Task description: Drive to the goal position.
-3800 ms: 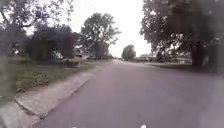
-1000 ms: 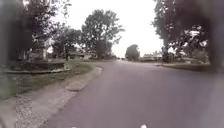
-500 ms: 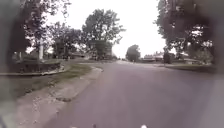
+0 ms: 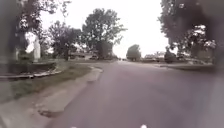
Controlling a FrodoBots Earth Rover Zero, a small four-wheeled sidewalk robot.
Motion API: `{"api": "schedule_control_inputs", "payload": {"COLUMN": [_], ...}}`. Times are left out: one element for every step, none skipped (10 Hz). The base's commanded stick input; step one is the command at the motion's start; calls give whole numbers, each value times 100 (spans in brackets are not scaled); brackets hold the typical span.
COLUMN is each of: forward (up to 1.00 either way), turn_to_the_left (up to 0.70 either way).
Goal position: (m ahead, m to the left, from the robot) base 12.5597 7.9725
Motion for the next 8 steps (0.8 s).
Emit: {"api": "schedule_control_inputs", "payload": {"forward": [100,100,100,100,100,100,100,100], "turn_to_the_left": [-37,-40,-24,-7,0,0,0,0]}}
